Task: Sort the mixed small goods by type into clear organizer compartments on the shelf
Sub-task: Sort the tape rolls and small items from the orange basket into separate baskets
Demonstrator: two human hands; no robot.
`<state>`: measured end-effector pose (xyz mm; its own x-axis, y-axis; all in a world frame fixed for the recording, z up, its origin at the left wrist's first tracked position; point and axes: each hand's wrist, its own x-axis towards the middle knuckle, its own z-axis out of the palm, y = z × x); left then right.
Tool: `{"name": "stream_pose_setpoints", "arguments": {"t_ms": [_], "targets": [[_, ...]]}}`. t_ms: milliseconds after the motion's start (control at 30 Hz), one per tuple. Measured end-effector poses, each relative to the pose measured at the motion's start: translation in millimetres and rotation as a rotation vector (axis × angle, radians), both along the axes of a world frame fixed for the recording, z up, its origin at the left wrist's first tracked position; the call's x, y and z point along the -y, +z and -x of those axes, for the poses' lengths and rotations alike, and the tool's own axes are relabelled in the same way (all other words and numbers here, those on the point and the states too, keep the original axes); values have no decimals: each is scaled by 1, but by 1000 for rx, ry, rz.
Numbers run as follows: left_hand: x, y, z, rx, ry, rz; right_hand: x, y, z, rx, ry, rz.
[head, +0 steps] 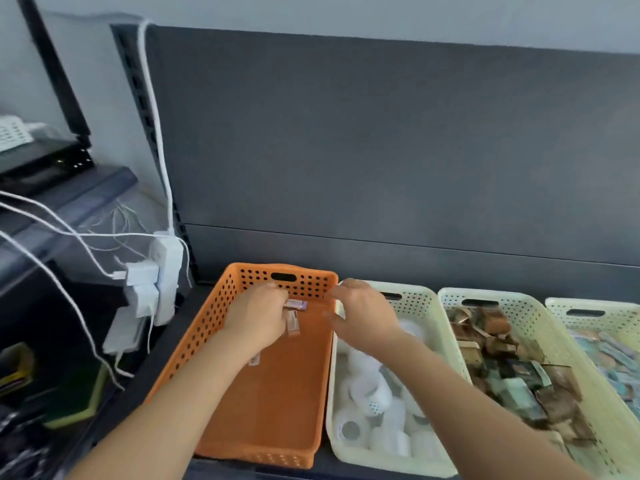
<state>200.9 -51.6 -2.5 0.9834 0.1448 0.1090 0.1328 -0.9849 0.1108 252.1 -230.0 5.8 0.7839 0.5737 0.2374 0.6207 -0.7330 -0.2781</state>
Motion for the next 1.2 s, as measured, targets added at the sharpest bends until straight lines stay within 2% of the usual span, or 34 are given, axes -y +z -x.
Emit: {"name": "stream_pose_setpoints", "arguments": {"t_ms": [67,267,500,667,800,1000,1200], "targets": [[-19,-12,-4,-89,46,6,-27,-3,-3,-6,34,103],[-48,-42,-27,-219,120,127,-83,-21,-17,-209,42,417],[-52,-62,-49,-172,211,183,-111,-39,-29,-286,-34,476],[-56,-65,-57,-202,287,406,-117,-42,-33,-340,-176,538],[-51,-66,-55,-225,256,421,-119,-45,-33,-411,-257,477],[-48,-62,-57,-341,238,514,-120,-43,-26,-448,-235,414],[-42,-60,-55,-335,218,621,-114,-43,-20,-451,-242,309]]}}
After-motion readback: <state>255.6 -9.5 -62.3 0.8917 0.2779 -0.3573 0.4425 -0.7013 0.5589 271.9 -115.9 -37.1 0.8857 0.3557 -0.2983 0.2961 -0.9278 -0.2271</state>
